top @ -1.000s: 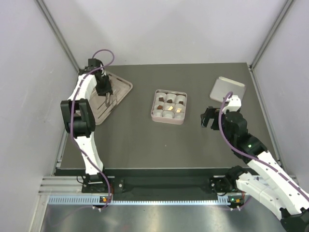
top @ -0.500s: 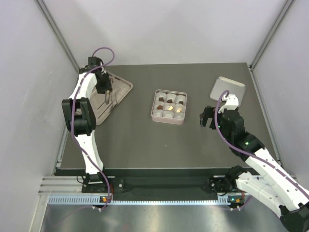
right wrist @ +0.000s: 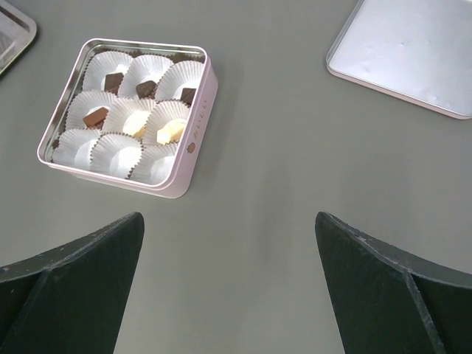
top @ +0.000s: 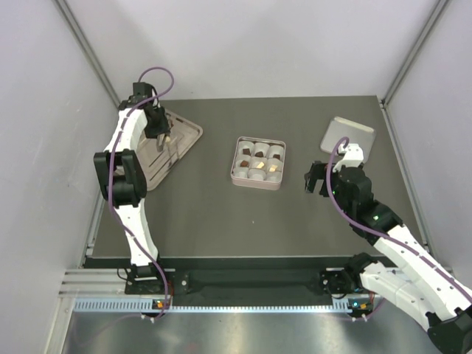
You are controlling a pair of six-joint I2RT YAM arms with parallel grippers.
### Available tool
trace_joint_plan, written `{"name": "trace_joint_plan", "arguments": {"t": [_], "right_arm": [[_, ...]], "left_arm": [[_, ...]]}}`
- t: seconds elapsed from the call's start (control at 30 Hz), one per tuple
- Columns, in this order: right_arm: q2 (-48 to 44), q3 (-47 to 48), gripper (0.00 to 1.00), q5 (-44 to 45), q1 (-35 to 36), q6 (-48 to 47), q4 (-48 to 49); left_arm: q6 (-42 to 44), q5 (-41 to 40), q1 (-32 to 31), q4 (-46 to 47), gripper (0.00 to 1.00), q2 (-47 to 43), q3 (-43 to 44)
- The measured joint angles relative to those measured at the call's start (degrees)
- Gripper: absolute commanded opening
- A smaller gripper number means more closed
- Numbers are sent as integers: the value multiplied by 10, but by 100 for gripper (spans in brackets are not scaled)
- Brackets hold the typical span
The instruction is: Pack the chocolate
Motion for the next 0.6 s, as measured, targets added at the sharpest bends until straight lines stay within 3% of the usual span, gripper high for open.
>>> {"name": "trace_joint_plan", "arguments": {"t": [0.6], "right_arm": [[4, 0, 100, 4, 0, -1, 2]], "left_arm": [[45, -5, 0, -2, 50, 40, 32]]}}
